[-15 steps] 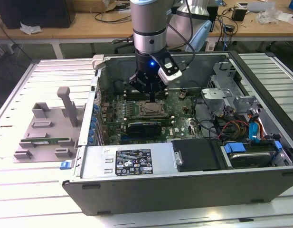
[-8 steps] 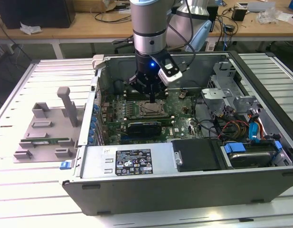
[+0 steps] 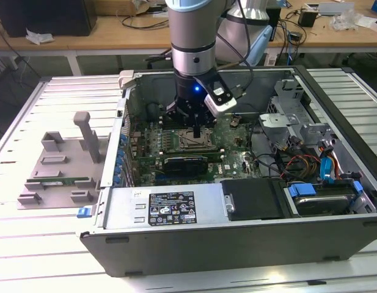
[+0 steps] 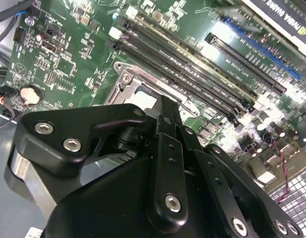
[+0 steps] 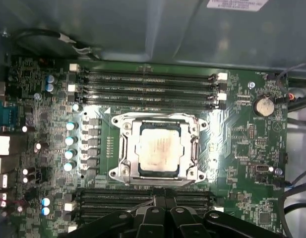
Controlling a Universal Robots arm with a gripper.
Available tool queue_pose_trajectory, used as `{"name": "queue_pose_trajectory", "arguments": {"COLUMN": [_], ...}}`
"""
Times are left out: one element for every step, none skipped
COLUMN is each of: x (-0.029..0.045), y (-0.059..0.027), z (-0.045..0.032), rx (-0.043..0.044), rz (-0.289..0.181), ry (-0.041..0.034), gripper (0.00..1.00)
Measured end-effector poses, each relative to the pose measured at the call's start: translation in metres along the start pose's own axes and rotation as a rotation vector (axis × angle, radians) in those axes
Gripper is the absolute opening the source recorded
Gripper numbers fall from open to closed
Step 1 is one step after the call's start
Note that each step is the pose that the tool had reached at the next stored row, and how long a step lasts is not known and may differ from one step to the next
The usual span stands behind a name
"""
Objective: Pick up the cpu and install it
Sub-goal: 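Install the second cpu locking lever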
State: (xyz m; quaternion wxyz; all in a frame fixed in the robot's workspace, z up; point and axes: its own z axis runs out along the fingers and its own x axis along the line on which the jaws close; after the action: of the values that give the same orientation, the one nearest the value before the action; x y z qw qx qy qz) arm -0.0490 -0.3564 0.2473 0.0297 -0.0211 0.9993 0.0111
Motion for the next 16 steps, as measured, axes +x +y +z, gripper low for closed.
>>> {"name": "queue_pose_trajectory", "arguments": {"x": [0.0001, 0.0002, 0.0003, 0.0004, 0.0005, 0.0007, 0.0010, 0.0013, 0.0015, 0.0021, 0.0027, 0.0034, 0.0059, 0.0088, 0.0105, 0.0118], "y": [-0.0011, -0.0029, -0.0039, -0.0048, -0.0053, -0.0056, -0.0063, -0.0066, -0.0068, -0.0070, -0.0070, -0.0071, -0.0070, -0.0072, -0.0072, -0.0072], "z": [0.0003, 0.0008, 0.0012, 0.0020, 0.0030, 0.0036, 0.0047, 0.0053, 0.0059, 0.0069, 0.0075, 0.0080, 0.0096, 0.0113, 0.0120, 0.0125], "rx": [0.0000, 0.0001, 0.0000, -0.0001, -0.0001, 0.0000, 0.0001, 0.0000, -0.0002, -0.0002, -0.0002, -0.0001, -0.0002, -0.0001, -0.0001, -0.0001], "rz": [0.000, 0.000, 0.000, 0.000, 0.000, 0.000, 0.000, 0.000, 0.000, 0.000, 0.000, 0.000, 0.000, 0.000, 0.000, 0.000], "ry": [0.0000, 0.0000, 0.0000, 0.0001, 0.0007, 0.0015, 0.0028, 0.0033, 0.0036, 0.0041, 0.0043, 0.0045, 0.0047, 0.0052, 0.0052, 0.0052], "gripper": [0.11, 0.11, 0.11, 0.11, 0.11, 0.11, 0.11, 0.11, 0.11, 0.11, 0.11, 0.11, 0.11, 0.11, 0.11, 0.11]}}
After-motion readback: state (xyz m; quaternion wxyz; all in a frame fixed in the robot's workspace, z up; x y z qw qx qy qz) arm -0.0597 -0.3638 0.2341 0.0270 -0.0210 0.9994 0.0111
